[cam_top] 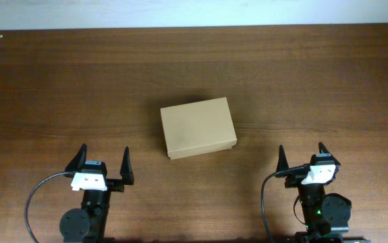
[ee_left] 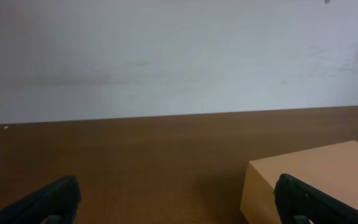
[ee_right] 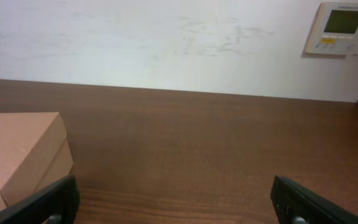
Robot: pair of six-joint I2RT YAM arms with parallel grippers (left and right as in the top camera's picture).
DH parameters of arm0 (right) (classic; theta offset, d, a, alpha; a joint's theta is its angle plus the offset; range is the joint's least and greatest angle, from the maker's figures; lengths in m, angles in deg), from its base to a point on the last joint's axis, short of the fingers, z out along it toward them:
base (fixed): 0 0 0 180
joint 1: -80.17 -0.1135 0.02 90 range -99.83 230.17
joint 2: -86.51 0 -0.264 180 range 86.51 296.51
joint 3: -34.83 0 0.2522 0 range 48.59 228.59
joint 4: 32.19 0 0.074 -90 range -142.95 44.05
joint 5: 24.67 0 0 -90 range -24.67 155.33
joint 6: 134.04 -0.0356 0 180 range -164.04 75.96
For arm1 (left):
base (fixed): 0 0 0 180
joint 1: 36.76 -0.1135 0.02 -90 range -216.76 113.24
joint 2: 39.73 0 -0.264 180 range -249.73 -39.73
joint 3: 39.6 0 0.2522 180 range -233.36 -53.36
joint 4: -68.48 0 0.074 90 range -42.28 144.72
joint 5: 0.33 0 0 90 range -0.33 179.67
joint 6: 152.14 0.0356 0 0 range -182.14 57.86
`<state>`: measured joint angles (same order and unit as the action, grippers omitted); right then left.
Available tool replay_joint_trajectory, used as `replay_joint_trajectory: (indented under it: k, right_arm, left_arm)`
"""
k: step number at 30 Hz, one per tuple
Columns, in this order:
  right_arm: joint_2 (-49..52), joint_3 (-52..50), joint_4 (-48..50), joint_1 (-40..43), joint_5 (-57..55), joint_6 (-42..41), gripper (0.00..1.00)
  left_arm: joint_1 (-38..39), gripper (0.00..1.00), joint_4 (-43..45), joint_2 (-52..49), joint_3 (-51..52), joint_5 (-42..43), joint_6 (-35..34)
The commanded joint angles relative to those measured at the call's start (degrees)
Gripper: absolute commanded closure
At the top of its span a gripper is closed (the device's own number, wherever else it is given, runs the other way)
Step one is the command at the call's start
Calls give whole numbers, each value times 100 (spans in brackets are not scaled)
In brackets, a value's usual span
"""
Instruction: Pack container
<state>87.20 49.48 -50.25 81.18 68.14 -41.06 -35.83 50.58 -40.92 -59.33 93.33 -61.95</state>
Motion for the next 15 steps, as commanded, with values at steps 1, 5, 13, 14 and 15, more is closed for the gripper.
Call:
replay_joint_trajectory:
  k: [1, 5, 13, 14, 15]
  right_arm:
    - [-48, -59, 4, -22, -50, -28, 1]
    - [-48, -59, 4, -22, -50, -28, 1]
    - [-48, -59, 4, -22, -50, -28, 1]
    - [-48, -59, 4, -22, -50, -28, 1]
    - [-48, -59, 4, -22, -50, -28, 1]
  left_arm:
    - [-35, 0, -61, 92, 133, -44, 68]
    - [-35, 1, 35, 92, 363, -42, 68]
    - [-35, 0, -2, 92, 551, -44, 68]
    - [-35, 0, -4, 92, 551, -44, 70]
    - [-35, 0, -17, 92, 551, -44, 68]
